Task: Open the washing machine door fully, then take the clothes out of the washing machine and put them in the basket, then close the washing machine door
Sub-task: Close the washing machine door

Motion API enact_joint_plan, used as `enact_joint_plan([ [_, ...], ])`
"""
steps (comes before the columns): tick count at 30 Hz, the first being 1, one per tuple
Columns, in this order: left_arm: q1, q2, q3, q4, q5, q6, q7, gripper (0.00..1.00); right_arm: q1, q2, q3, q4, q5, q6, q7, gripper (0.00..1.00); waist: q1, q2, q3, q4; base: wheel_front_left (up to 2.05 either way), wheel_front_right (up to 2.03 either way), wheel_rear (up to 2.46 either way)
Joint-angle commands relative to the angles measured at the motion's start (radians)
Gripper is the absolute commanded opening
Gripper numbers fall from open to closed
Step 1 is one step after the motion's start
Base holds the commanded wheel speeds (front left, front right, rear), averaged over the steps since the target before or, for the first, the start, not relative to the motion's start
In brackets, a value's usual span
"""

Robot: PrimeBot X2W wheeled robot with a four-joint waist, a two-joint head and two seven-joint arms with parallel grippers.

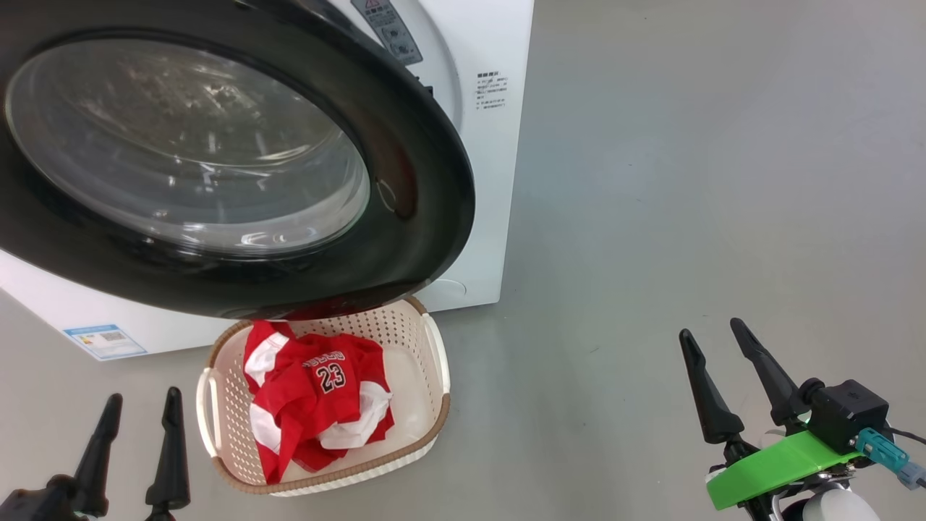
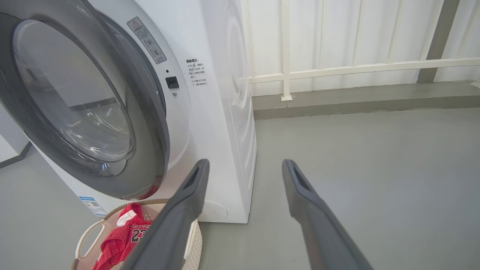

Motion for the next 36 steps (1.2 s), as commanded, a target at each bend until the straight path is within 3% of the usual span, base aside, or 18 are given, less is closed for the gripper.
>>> enact_joint_plan([
  [1, -0.010, 0.008, 0.047, -0.032, 0.022, -0.003, -0.012, 1.00, -0.002, -0.013, 0.015, -0.026, 0.004, 0.002, -0.005, 1.00, 0.0000, 0.0000, 0.001, 0.000, 0.00, 0.00, 0.00],
  [9, 0.006, -0.030, 0.060, -0.034, 0.040, -0.003, -0.012, 1.00, 0.005, -0.009, 0.008, -0.025, -0.001, 0.002, -0.005, 1.00, 0.0000, 0.0000, -0.002, 0.004, 0.00, 0.00, 0.00],
  [27, 0.000, -0.039, 0.066, -0.049, 0.045, -0.003, -0.012, 1.00, 0.000, -0.005, 0.007, -0.032, -0.004, 0.002, -0.005, 1.00, 0.0000, 0.0000, 0.002, 0.016, 0.00, 0.00, 0.00],
  [28, -0.001, -0.040, 0.065, -0.051, 0.045, -0.003, -0.012, 1.00, -0.003, -0.003, 0.009, -0.032, -0.002, 0.002, -0.005, 0.89, 0.0000, 0.0000, 0.003, 0.018, 0.00, 0.00, 0.00],
  [29, -0.002, -0.042, 0.063, -0.051, 0.045, -0.003, -0.012, 1.00, -0.006, -0.002, 0.013, -0.032, 0.003, 0.002, -0.005, 0.40, 0.0000, 0.0000, 0.004, 0.020, 0.00, 0.00, 0.00],
  [30, -0.003, -0.043, 0.061, -0.051, 0.045, -0.003, -0.012, 1.00, -0.010, -0.002, 0.015, -0.032, 0.005, 0.002, -0.005, 0.16, 0.0000, 0.0000, 0.005, 0.022, 0.00, 0.00, 0.00],
  [31, -0.004, -0.046, 0.060, -0.051, 0.044, -0.003, -0.012, 1.00, -0.016, -0.001, 0.017, -0.033, 0.007, 0.002, -0.005, 0.00, 0.0000, 0.0000, 0.007, 0.025, 0.00, 0.00, 0.00],
  [36, -0.014, -0.058, 0.051, -0.055, 0.043, -0.003, -0.012, 1.00, -0.046, 0.004, 0.031, -0.041, 0.016, 0.002, -0.005, 0.00, 0.0000, 0.0000, 0.015, 0.051, 0.00, 0.00, 0.00],
])
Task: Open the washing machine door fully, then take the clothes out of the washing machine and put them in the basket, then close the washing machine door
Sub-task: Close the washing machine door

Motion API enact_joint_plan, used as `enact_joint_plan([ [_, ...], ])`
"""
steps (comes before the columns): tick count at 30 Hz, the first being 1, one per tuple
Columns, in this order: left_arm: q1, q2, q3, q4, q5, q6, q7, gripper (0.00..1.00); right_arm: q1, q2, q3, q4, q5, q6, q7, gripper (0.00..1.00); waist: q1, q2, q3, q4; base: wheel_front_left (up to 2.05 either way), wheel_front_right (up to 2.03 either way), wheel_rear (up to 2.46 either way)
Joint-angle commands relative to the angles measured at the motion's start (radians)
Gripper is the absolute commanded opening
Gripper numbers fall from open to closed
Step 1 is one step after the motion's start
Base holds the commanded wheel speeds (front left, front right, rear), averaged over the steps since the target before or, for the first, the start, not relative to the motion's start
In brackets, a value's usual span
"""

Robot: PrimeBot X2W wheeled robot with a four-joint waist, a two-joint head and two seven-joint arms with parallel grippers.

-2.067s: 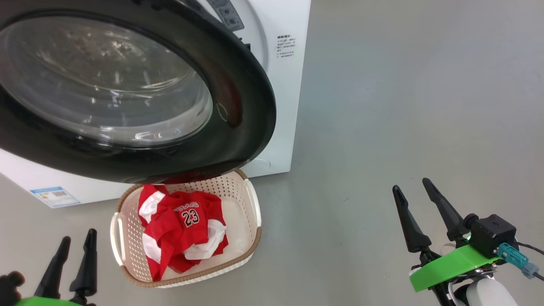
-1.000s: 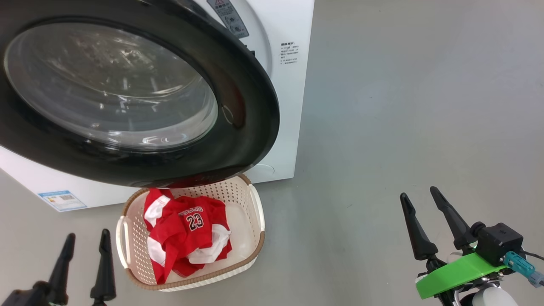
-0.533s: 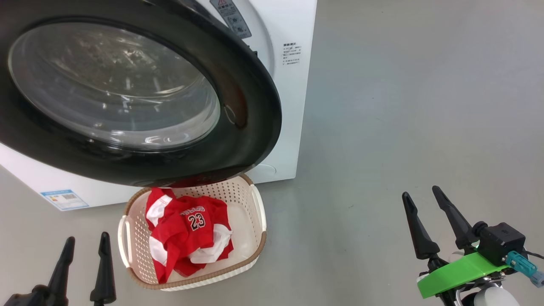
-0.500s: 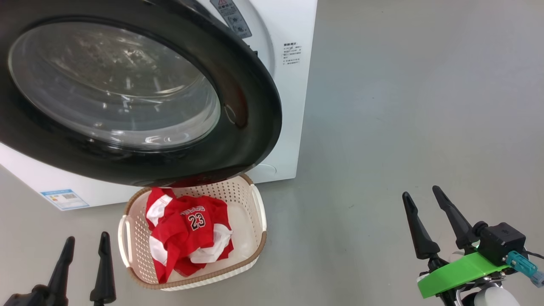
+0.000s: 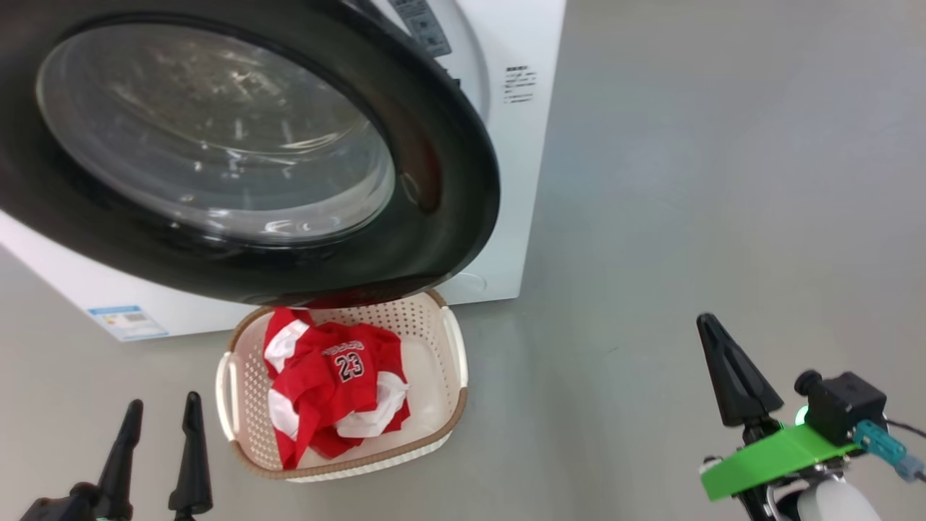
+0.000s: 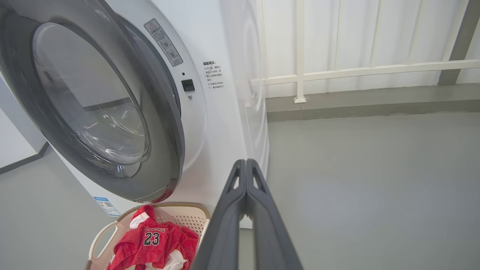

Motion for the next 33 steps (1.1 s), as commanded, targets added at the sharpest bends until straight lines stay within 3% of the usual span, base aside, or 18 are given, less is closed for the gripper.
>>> enact_joint_plan([
  [1, -0.034, 0.011, 0.030, -0.030, 0.011, -0.003, -0.012, 1.00, -0.042, -0.002, 0.028, -0.028, 0.013, 0.002, -0.005, 0.00, 0.0000, 0.0000, 0.006, 0.015, 0.00, 0.00, 0.00],
  [17, -0.079, -0.021, -0.017, -0.042, 0.010, -0.003, -0.012, 1.00, -0.220, 0.006, 0.150, 0.026, 0.043, 0.002, -0.005, 0.00, 0.0000, 0.0000, 0.065, 0.139, 0.00, 0.00, 0.00],
  [33, -0.153, -0.030, -0.050, -0.061, 0.013, -0.003, -0.012, 1.00, -0.421, 0.011, 0.229, 0.123, 0.070, 0.002, -0.005, 0.00, 0.0000, 0.0000, 0.179, 0.175, 0.00, 0.00, 0.00],
])
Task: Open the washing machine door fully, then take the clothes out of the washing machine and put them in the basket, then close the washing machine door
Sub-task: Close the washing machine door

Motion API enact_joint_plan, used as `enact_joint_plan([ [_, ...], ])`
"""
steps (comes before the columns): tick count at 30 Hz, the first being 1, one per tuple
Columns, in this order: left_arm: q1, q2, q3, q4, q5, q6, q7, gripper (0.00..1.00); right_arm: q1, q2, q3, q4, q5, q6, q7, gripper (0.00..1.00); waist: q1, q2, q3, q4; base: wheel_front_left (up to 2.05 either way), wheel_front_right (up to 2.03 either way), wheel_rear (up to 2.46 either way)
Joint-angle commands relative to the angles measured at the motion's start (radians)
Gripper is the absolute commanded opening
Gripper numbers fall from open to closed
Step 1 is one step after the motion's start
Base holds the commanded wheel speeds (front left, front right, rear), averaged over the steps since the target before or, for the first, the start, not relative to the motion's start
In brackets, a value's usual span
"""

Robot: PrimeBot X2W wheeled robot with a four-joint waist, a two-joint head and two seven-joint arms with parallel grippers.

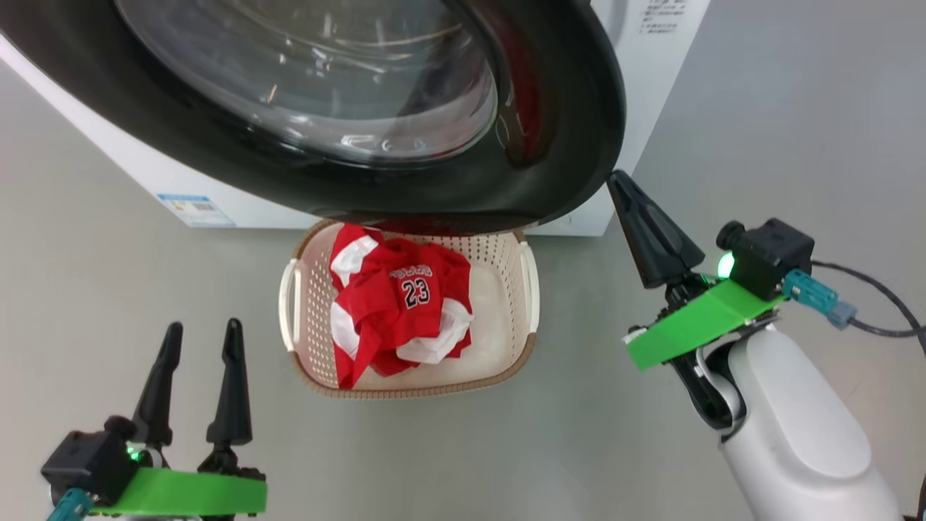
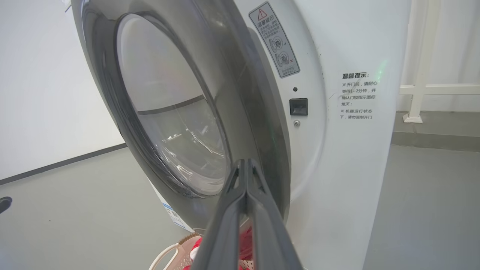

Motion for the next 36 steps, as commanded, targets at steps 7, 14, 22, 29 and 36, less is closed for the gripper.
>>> enact_joint_plan([
  [7, -0.060, 0.007, 0.012, -0.030, 0.011, -0.003, -0.009, 1.00, -0.078, 0.006, 0.028, 0.013, 0.019, 0.002, -0.005, 0.00, 0.0000, -0.0001, 0.059, 0.023, 0.00, 0.00, 0.00],
  [14, -0.084, 0.004, 0.002, -0.033, 0.009, -0.003, -0.009, 1.00, -0.127, -0.011, 0.031, 0.037, 0.023, 0.002, -0.005, 0.00, 0.0000, -0.0001, 0.093, 0.040, 0.00, 0.00, 0.00],
  [22, -0.115, 0.000, -0.005, -0.044, 0.004, -0.003, -0.009, 1.00, -0.199, -0.022, 0.008, 0.052, 0.028, 0.002, -0.005, 0.00, 0.0000, -0.0001, 0.146, 0.050, 0.00, 0.00, 0.00],
  [29, -0.143, -0.002, -0.020, -0.052, 0.003, -0.003, -0.009, 1.00, -0.268, -0.025, -0.034, 0.056, 0.027, 0.002, -0.005, 0.00, 0.0000, -0.0001, 0.191, 0.060, 0.00, 0.00, 0.00],
  [36, -0.170, -0.004, -0.031, -0.055, 0.000, -0.003, -0.009, 1.00, -0.331, -0.037, -0.075, 0.054, 0.024, 0.002, -0.005, 0.00, 0.0000, -0.0001, 0.231, 0.074, 0.00, 0.00, 0.00],
])
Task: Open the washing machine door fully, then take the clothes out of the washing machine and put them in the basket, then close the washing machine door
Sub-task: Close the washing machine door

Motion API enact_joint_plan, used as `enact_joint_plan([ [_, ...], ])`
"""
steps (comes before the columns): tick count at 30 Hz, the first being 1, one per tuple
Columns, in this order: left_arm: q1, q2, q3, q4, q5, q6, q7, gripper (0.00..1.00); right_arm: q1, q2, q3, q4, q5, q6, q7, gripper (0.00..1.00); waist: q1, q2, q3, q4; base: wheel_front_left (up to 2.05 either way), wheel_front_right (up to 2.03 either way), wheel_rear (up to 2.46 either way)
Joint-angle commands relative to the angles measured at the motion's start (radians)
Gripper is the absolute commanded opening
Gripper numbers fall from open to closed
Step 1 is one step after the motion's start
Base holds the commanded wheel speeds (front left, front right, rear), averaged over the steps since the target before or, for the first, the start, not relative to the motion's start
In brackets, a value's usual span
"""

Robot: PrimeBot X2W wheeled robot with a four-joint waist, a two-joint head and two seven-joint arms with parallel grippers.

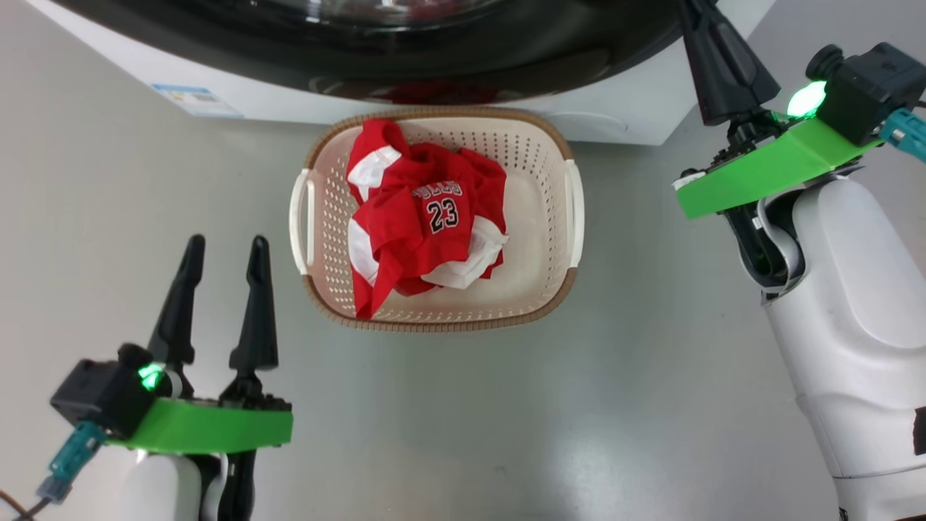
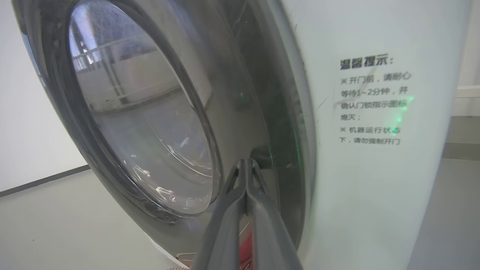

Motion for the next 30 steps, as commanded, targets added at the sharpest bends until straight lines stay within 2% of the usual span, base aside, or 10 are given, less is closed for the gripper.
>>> enact_joint_plan([
  [1, -0.022, 0.019, 0.029, -0.026, 0.001, -0.003, -0.008, 1.00, -0.028, 0.003, -0.005, -0.024, 0.015, -0.007, -0.003, 0.00, 0.0000, -0.0001, 0.012, 0.007, 0.00, 0.00, 0.00],
  [8, -0.026, 0.018, 0.032, -0.017, 0.003, -0.003, -0.008, 1.00, -0.017, 0.008, -0.003, -0.035, 0.008, -0.007, -0.003, 0.00, 0.0000, -0.0001, 0.003, 0.000, 0.00, 0.00, 0.00],
  [16, -0.008, 0.017, 0.037, 0.003, 0.000, -0.003, -0.008, 1.00, 0.091, 0.006, 0.018, -0.035, 0.010, -0.007, -0.003, 0.00, 0.0000, -0.0001, -0.052, -0.023, 0.00, 0.00, 0.00],
  [17, -0.004, 0.017, 0.040, 0.006, -0.001, -0.003, -0.008, 1.00, 0.112, 0.004, 0.017, -0.037, 0.010, -0.007, -0.003, 0.15, 0.0000, -0.0001, -0.060, -0.025, 0.00, 0.00, 0.00],
  [18, -0.001, 0.017, 0.043, 0.008, -0.001, -0.003, -0.008, 1.00, 0.134, 0.002, 0.018, -0.038, 0.011, -0.007, -0.003, 0.37, 0.0000, -0.0001, -0.068, -0.028, 0.00, 0.00, 0.00],
  [20, 0.007, 0.017, 0.047, 0.013, -0.002, -0.003, -0.008, 1.00, 0.178, -0.004, 0.021, -0.039, 0.011, -0.007, -0.003, 1.00, 0.0000, -0.0001, -0.085, -0.035, 0.00, 0.00, 0.00],
  [30, 0.075, 0.044, 0.071, 0.043, -0.004, -0.003, -0.008, 1.00, 0.349, 0.005, 0.006, -0.042, 0.024, -0.007, -0.003, 1.00, 0.0000, -0.0001, -0.183, -0.098, 0.00, 0.00, 0.00],
])
